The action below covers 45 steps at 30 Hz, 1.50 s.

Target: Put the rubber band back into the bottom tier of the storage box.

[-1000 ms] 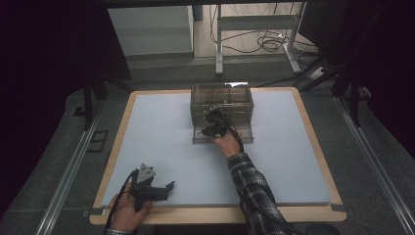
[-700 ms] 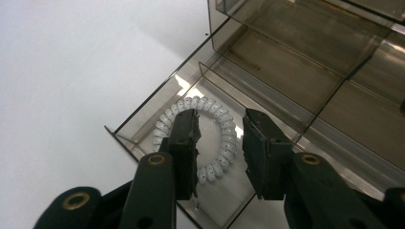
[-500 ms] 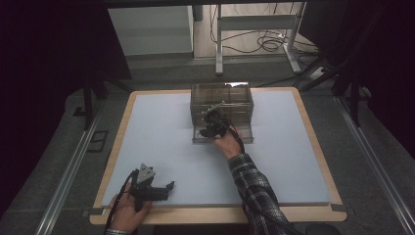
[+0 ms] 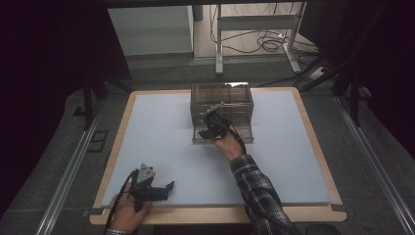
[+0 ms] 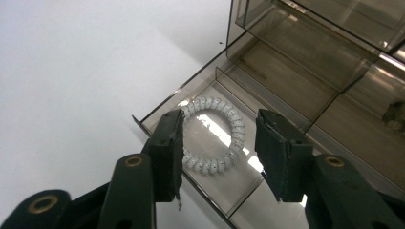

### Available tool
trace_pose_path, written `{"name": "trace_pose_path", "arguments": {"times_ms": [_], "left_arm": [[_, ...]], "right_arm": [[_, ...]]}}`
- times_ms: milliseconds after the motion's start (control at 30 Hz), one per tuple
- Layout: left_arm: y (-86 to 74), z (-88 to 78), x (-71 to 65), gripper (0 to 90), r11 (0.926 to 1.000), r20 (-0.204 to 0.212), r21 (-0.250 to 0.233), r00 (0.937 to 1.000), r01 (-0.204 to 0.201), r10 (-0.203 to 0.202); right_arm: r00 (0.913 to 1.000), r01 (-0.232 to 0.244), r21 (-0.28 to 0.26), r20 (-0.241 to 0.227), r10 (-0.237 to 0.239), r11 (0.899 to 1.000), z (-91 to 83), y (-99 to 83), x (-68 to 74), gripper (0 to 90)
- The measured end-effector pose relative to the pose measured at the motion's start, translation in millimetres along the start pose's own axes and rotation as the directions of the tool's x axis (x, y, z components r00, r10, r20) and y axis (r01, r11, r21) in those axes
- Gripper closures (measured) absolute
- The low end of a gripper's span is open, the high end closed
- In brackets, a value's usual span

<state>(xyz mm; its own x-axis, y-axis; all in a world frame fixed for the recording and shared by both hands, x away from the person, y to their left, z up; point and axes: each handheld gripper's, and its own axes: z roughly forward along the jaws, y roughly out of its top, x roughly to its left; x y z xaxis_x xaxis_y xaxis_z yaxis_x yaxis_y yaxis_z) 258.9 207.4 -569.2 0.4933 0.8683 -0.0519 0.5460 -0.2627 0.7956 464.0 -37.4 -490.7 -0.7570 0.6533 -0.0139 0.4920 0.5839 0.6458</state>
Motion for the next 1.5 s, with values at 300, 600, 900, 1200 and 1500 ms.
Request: {"name": "trace_pose_path", "arguments": {"times_ms": [300, 600, 900, 1200, 1500], "left_arm": [[0.0, 0.1, -0.1, 0.0, 1.0, 0.001, -0.001, 1.0, 0.001, -0.001], [0.0, 0.1, -0.1, 0.0, 1.0, 0.001, -0.001, 1.0, 0.001, -0.001], [0.0, 0.0, 0.0, 0.0, 1.0, 0.0, 0.0, 1.0, 0.0, 0.0], [0.0, 0.0, -0.1, 0.0, 1.0, 0.001, 0.0, 1.0, 0.002, -0.002], [-0.1, 0.2, 0.1, 0.0, 1.0, 0.001, -0.001, 1.0, 0.0, 0.0]], "right_arm": [[0.9997, 0.022, -0.011, -0.008, -0.022, 1.0, -5.6, -0.6, 3.9, 44.3], [0.9996, 0.023, -0.012, -0.018, -0.023, 1.0, -10.1, -2.0, 5.3, 38.5], [0.9989, 0.036, -0.012, -0.03, -0.037, 0.999, -17.0, -2.8, 7.7, 35.5], [0.998, 0.052, -0.012, -0.034, -0.052, 0.999, -24.5, -5.6, 8.8, 31.7], [0.9972, 0.065, -0.016, -0.035, -0.066, 0.998, -32.7, -10.1, 9.2, 29.2]]}}
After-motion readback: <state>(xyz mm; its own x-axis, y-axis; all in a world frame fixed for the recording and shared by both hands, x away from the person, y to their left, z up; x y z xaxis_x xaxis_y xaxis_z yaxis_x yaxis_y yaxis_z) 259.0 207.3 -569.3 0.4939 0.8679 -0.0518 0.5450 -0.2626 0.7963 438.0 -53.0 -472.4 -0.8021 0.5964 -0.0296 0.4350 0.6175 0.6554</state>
